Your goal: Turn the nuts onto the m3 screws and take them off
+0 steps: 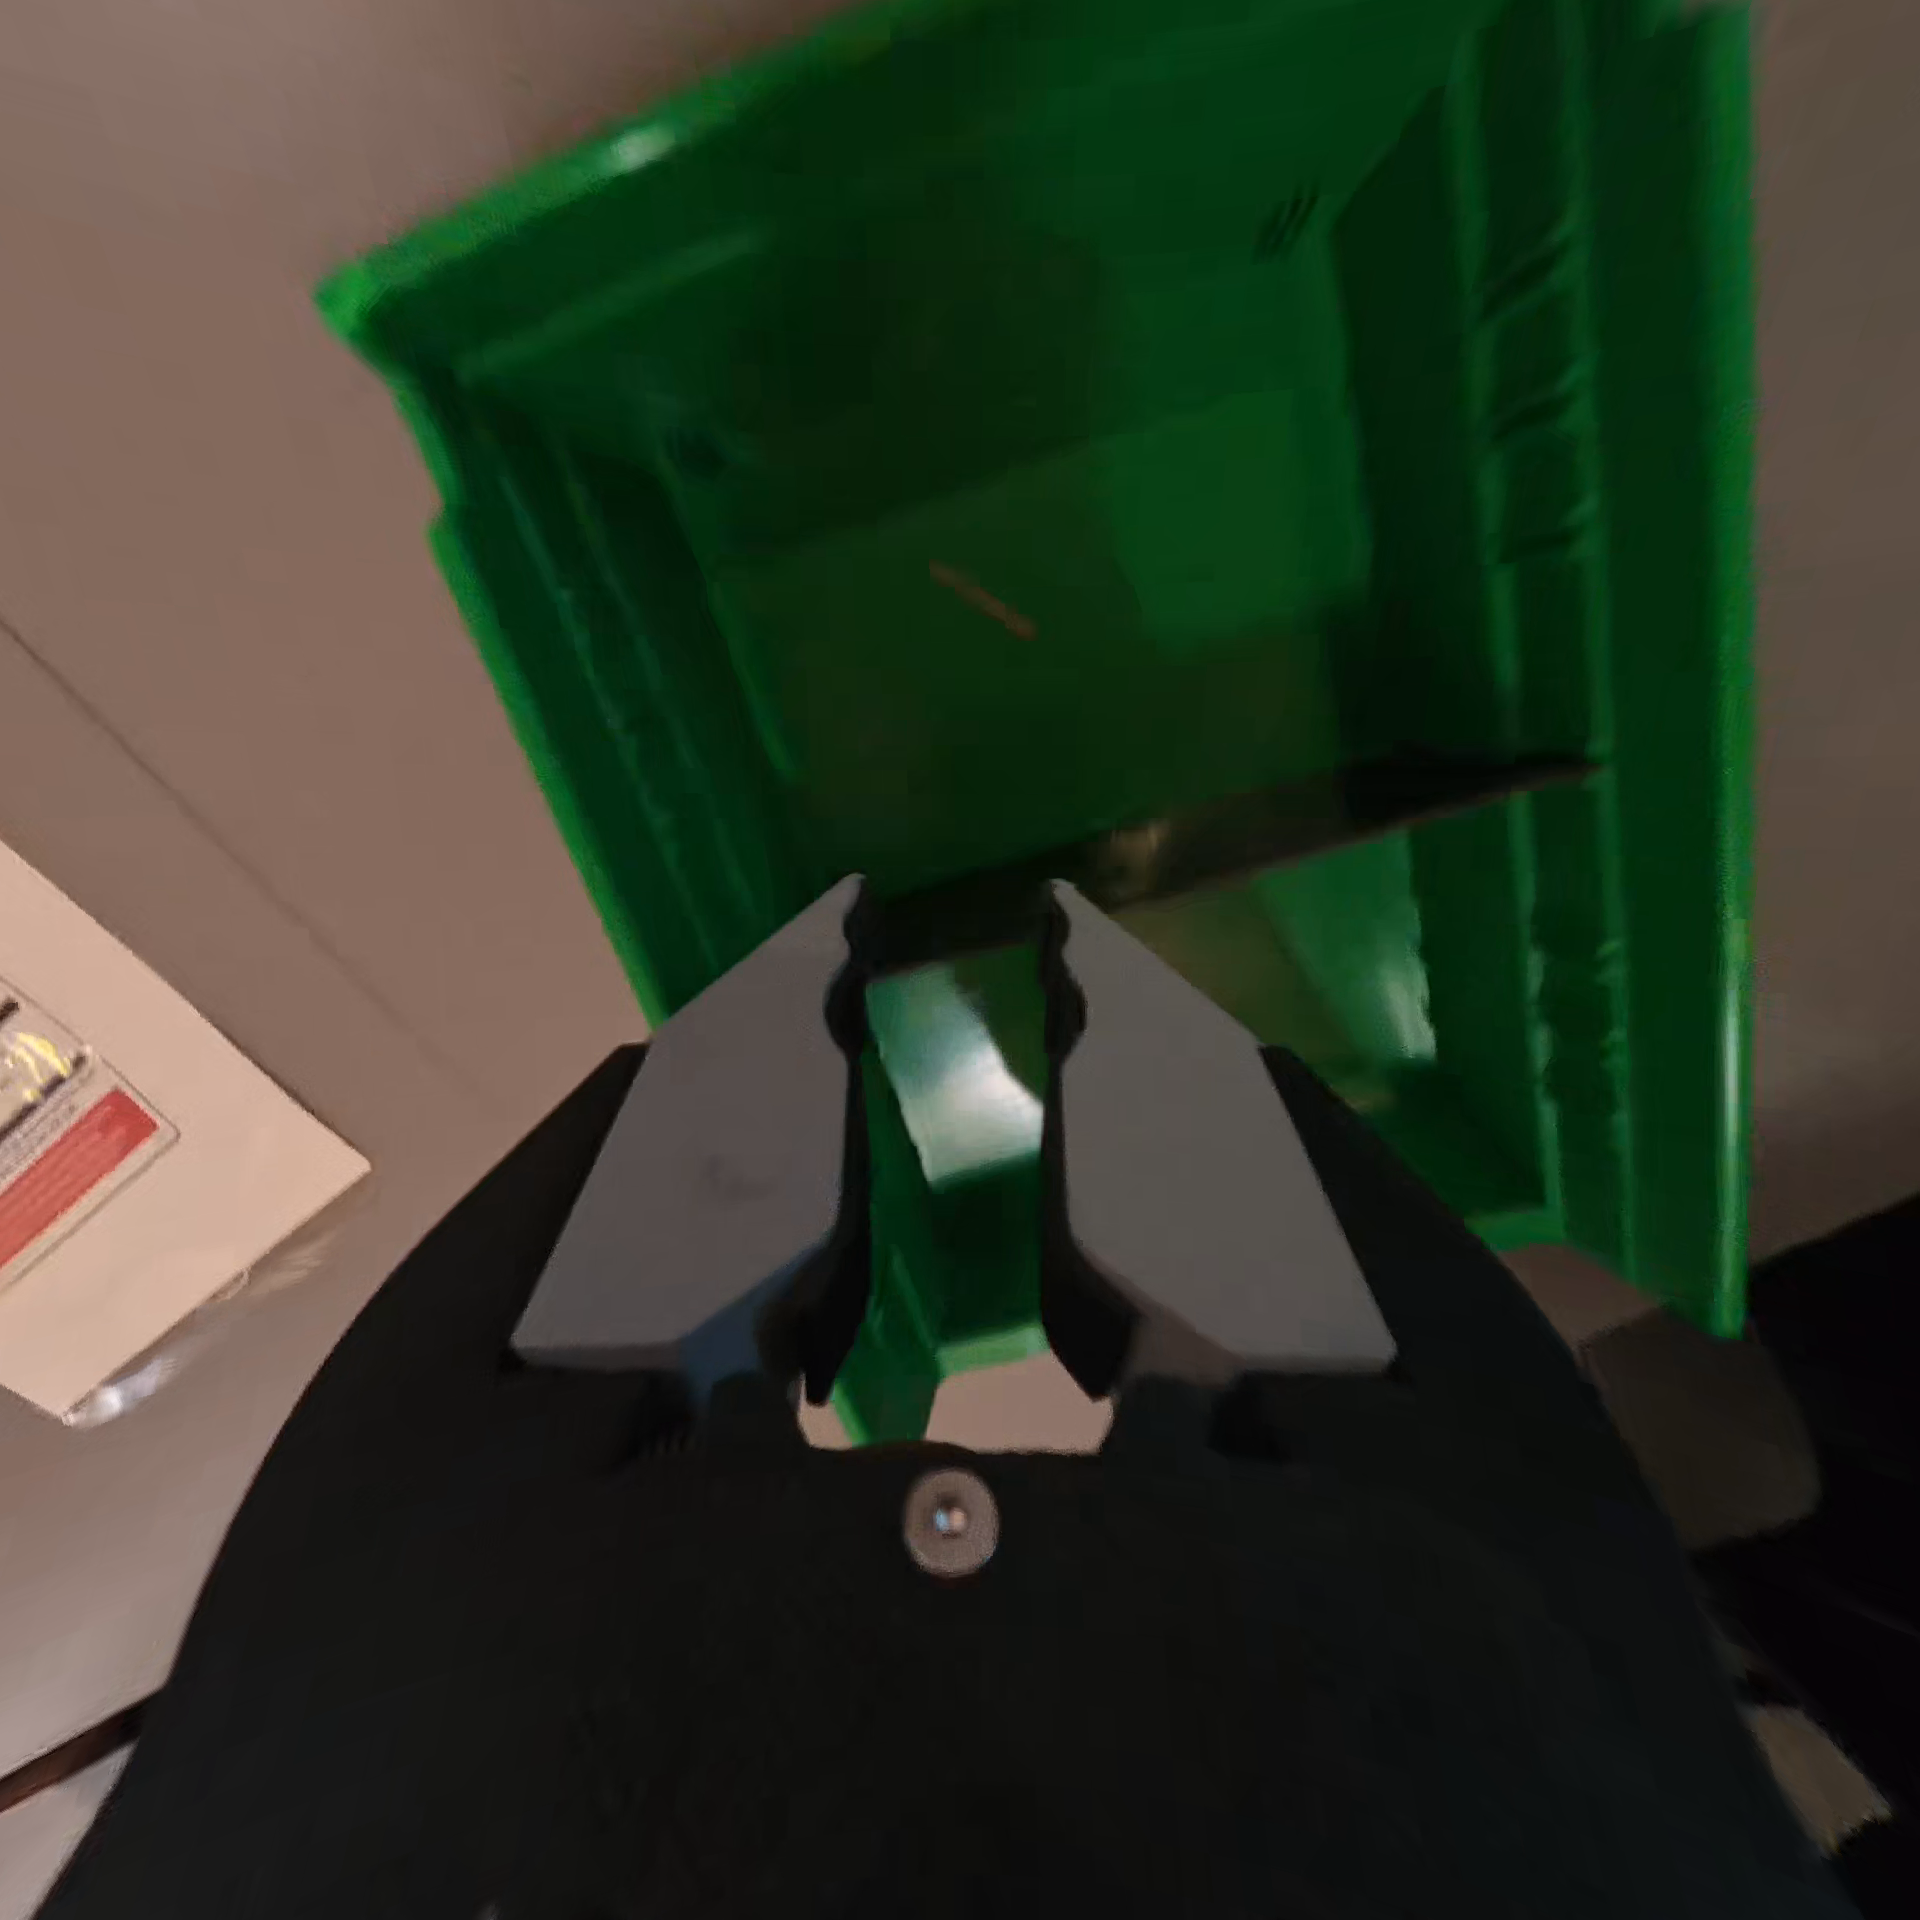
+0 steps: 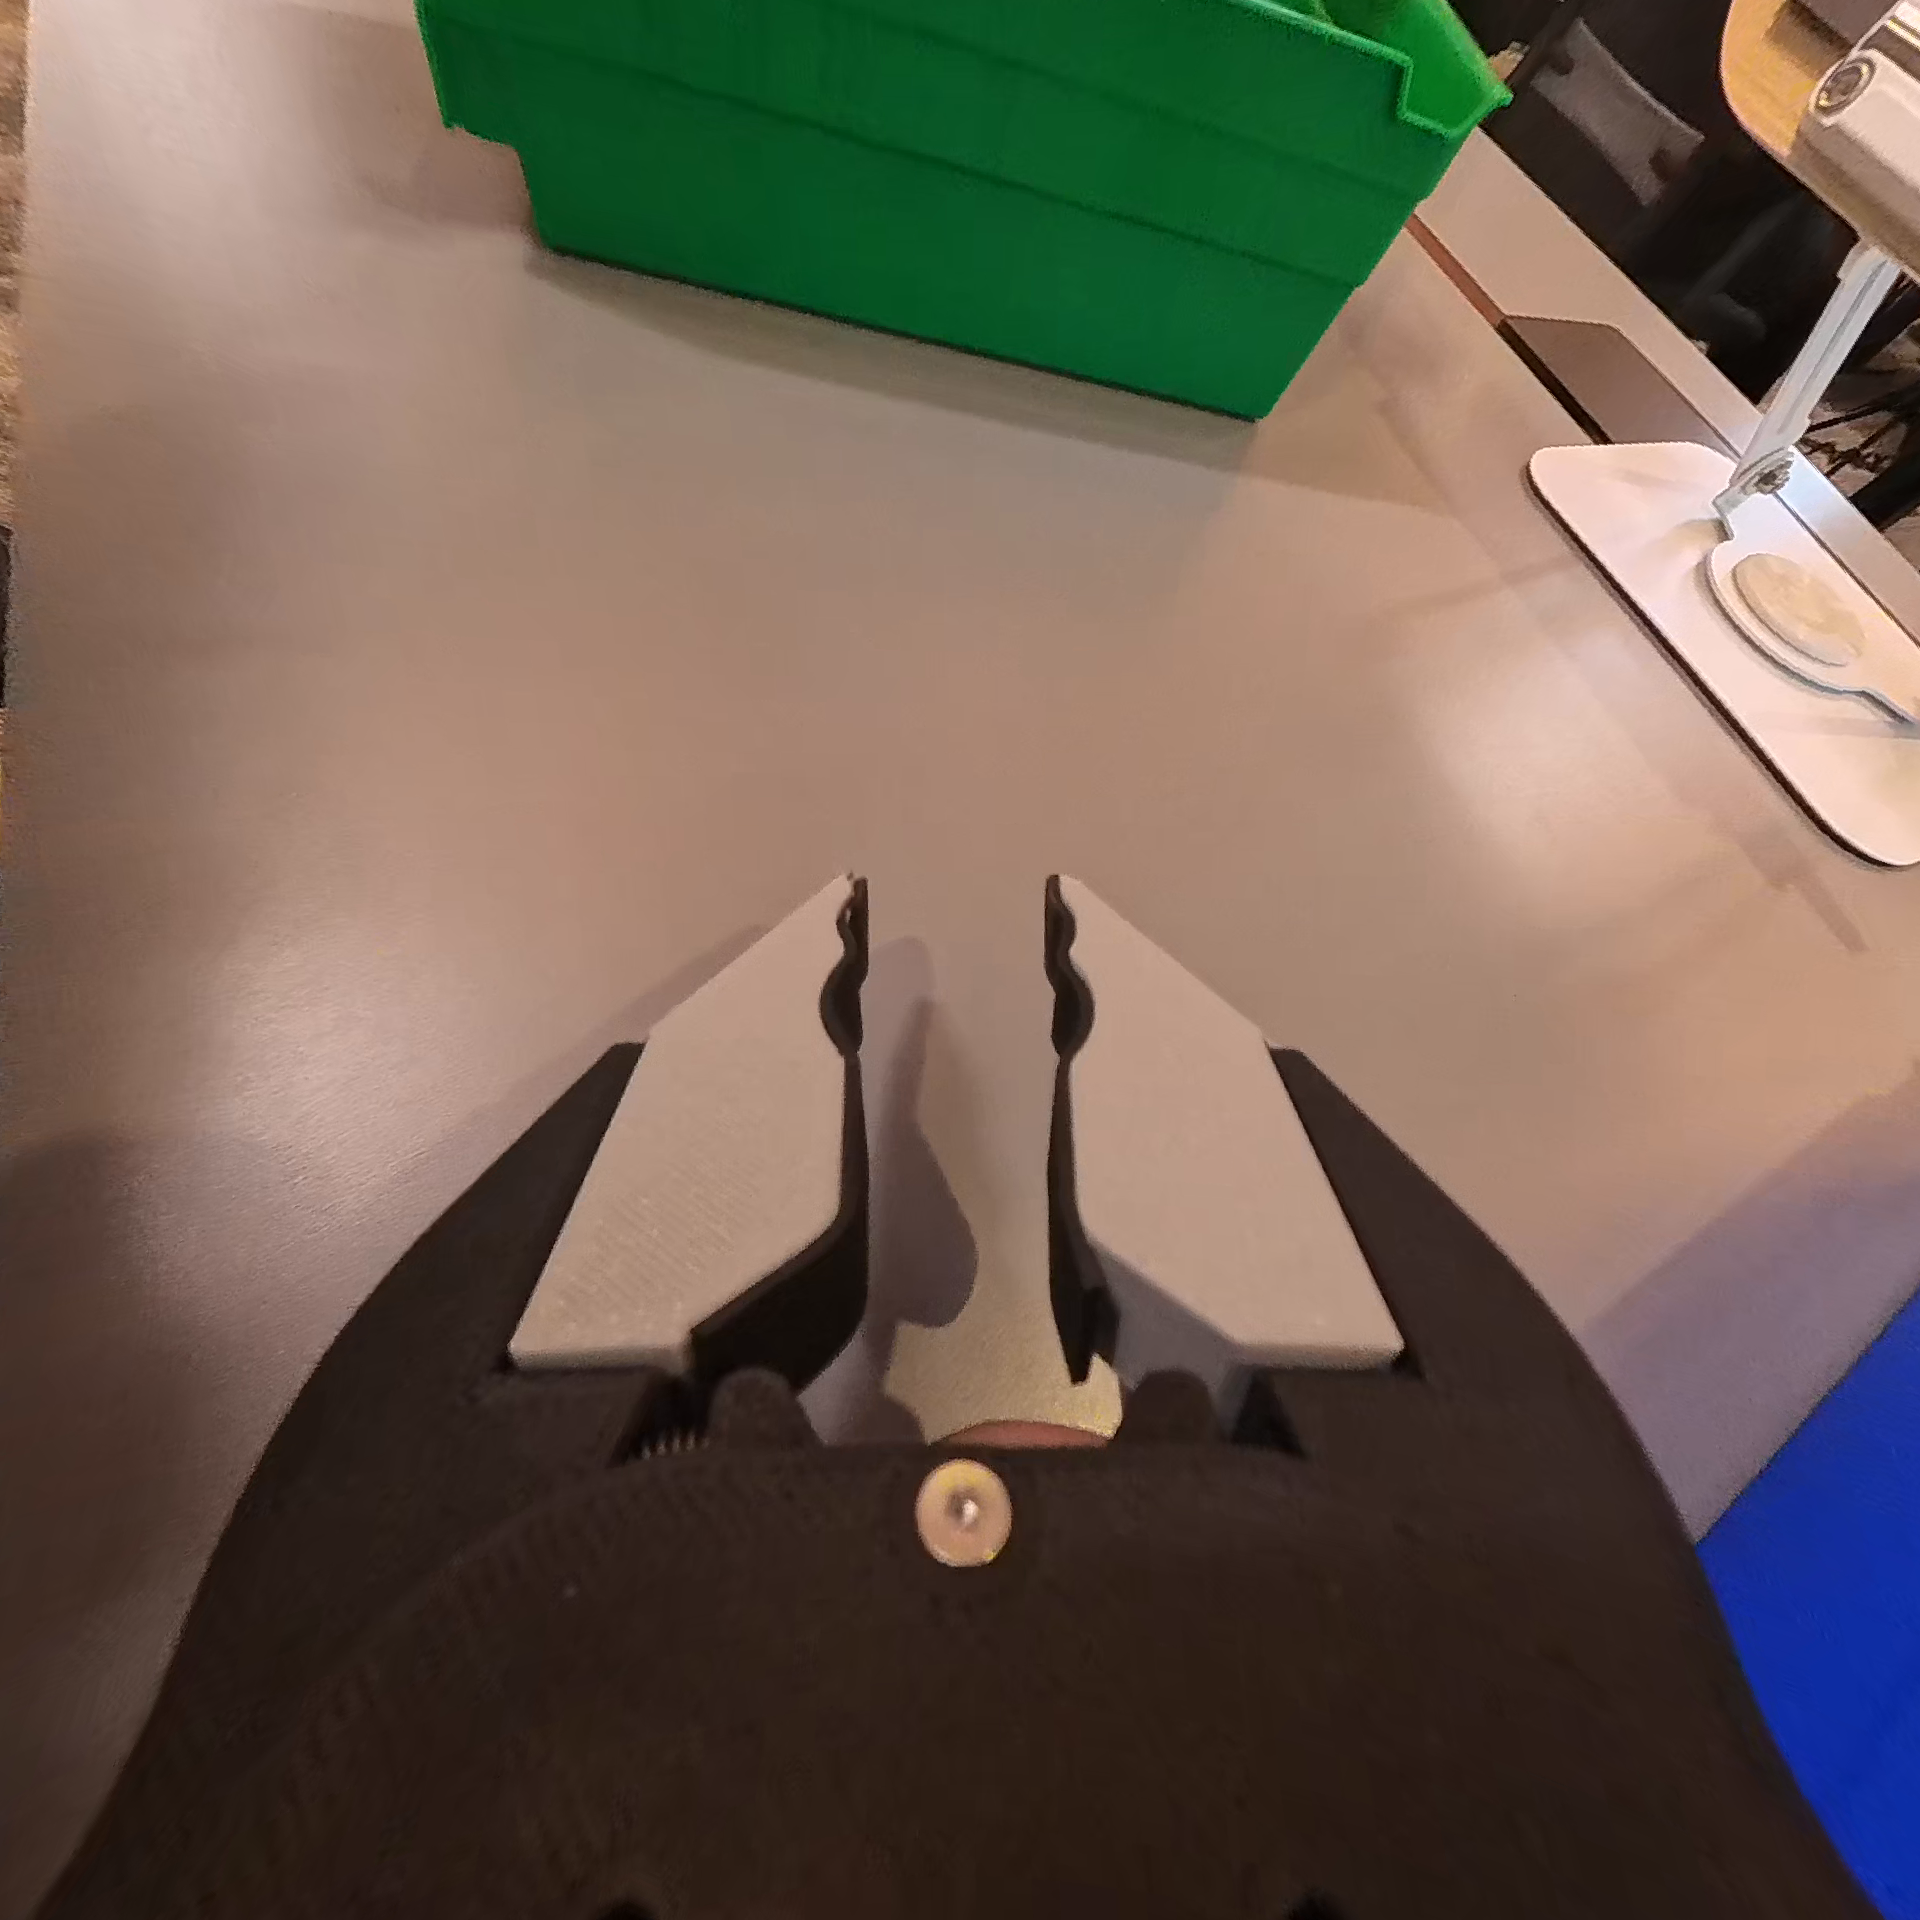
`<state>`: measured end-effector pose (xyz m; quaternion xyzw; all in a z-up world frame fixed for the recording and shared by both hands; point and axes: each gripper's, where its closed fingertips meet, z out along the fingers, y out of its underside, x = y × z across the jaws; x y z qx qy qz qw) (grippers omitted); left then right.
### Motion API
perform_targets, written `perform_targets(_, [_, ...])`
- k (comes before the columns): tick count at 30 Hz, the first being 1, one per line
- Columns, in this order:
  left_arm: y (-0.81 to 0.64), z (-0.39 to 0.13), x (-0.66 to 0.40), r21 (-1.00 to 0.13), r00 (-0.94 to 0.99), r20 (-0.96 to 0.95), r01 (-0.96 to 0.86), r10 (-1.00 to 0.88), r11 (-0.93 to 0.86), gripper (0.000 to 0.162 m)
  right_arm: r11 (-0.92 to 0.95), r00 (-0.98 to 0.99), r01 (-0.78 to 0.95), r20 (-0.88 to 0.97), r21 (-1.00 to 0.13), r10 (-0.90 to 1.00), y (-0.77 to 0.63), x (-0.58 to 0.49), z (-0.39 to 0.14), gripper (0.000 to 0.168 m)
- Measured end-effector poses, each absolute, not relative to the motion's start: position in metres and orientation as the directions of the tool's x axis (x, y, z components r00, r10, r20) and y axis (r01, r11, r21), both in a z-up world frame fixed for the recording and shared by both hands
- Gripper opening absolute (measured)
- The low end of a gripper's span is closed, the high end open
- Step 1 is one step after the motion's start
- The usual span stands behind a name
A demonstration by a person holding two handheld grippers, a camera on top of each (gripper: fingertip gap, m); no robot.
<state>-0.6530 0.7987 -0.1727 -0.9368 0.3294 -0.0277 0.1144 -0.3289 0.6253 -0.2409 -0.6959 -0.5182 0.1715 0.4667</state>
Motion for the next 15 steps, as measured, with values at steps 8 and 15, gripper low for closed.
perform_targets(8, [0.827, -0.235, -0.621, -0.076, 0.834, -0.023, -0.551, -0.551, -0.831, 0.016, -0.023, 0.409, 0.559, 0.251, -0.829, 0.877, 0.625, -0.328, -0.240, 0.031])
perform_targets(15, [0.832, -0.271, -0.623, -0.005, 0.883, 0.038, -0.467, -0.467, -0.884, 0.016, -0.003, 0.400, 0.542, 0.255, -0.840, 0.880, 0.621, -0.329, -0.234, 0.030])
